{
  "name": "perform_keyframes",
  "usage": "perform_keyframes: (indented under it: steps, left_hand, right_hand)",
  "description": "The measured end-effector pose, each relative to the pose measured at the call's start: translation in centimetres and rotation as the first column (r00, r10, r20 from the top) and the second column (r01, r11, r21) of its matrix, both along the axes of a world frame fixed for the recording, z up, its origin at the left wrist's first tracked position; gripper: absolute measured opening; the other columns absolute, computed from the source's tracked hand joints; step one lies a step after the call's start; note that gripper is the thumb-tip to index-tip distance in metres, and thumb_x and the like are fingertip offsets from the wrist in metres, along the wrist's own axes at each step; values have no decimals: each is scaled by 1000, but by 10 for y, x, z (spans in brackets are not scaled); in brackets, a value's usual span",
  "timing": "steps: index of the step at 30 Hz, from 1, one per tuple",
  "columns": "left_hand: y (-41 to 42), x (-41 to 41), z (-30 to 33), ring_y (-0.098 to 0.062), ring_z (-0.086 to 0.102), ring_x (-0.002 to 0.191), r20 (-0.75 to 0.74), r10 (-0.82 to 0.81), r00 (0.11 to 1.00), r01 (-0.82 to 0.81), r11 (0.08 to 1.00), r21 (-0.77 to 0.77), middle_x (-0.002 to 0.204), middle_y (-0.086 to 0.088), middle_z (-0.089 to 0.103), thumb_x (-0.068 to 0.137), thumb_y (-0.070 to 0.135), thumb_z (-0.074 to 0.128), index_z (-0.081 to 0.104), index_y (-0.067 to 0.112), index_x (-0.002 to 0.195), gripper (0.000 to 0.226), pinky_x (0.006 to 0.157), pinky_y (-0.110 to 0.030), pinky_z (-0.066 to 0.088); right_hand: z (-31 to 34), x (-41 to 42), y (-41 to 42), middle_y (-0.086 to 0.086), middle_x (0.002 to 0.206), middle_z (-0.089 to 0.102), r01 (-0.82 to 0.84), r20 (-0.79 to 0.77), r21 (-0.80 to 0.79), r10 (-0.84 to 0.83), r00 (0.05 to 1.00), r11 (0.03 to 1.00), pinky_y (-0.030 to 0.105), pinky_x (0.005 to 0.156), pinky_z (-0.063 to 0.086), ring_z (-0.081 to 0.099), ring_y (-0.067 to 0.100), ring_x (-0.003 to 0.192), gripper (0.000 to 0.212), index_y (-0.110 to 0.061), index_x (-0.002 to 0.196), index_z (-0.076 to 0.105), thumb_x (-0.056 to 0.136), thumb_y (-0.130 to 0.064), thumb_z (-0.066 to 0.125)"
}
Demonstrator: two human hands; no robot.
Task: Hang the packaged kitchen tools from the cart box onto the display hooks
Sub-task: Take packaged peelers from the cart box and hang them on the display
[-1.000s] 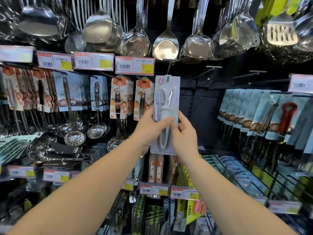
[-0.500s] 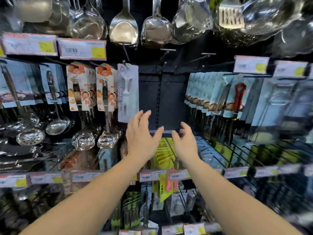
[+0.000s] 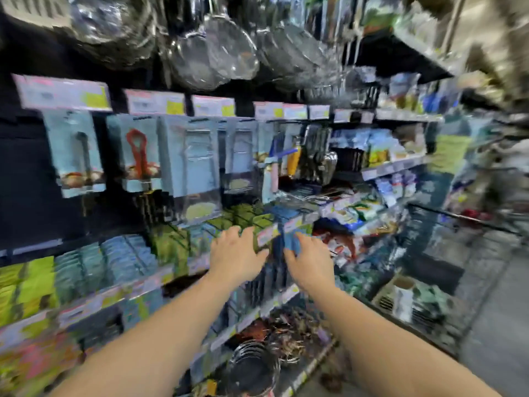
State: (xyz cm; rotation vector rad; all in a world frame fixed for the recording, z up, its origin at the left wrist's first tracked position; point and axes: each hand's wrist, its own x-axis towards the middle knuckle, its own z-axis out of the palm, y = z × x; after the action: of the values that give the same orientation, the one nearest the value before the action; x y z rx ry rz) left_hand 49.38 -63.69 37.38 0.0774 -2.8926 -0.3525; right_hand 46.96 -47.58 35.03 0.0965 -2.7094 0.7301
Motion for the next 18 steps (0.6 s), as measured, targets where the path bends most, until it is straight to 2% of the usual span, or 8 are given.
perform_keyframes:
  steps: [4, 9, 13, 15, 18]
  left_hand:
    - [120, -38, -8, -35, 29, 143, 60, -167, 984, 168, 986, -16, 157, -10, 31, 93, 66, 41, 29, 24, 152, 74, 115, -50, 29]
    - [233, -74, -23, -32, 29, 143, 57, -342, 938, 345, 937, -48, 156, -8, 33, 94, 64, 40, 35, 27, 148, 65, 116, -49, 28]
    - [296, -114, -46, -33, 24, 146, 127, -429, 894, 437, 899, -41, 158, -8, 29, 93, 63, 44, 28, 25, 152, 72, 117, -49, 27]
    - [319, -140, -57, -33, 22, 147, 153, -464, 873, 475, 879, -42, 160, -8, 26, 91, 66, 43, 26, 25, 154, 77, 118, -49, 25]
    - [347, -189, -73, -33, 27, 144, 166, -516, 840, 528, 849, -32, 156, -9, 31, 91, 65, 45, 29, 24, 152, 75, 117, -48, 28]
  right_hand:
    - [-9, -7, 112, 6, 128, 56, 178, 5, 21, -178, 984, 984, 38, 88, 49, 52, 27, 116, 45, -22, 132, 53, 94, -45, 52]
    - [-33, -17, 216, 7, 134, 51, 348, 51, 39, -350, 935, 937, 42, 96, 47, 47, 29, 123, 48, -20, 136, 49, 95, -47, 49]
    - [-52, -39, 273, 3, 137, 50, 428, 96, -21, -424, 900, 903, 42, 100, 46, 47, 26, 125, 53, -25, 141, 46, 94, -46, 52]
    - [-60, -58, 300, 4, 137, 50, 476, 128, -40, -468, 874, 878, 42, 102, 44, 47, 26, 126, 50, -25, 141, 46, 94, -40, 54]
    - [-73, -93, 345, 6, 135, 52, 563, 163, -25, -553, 817, 826, 41, 98, 44, 49, 27, 123, 45, -26, 139, 46, 94, -29, 52]
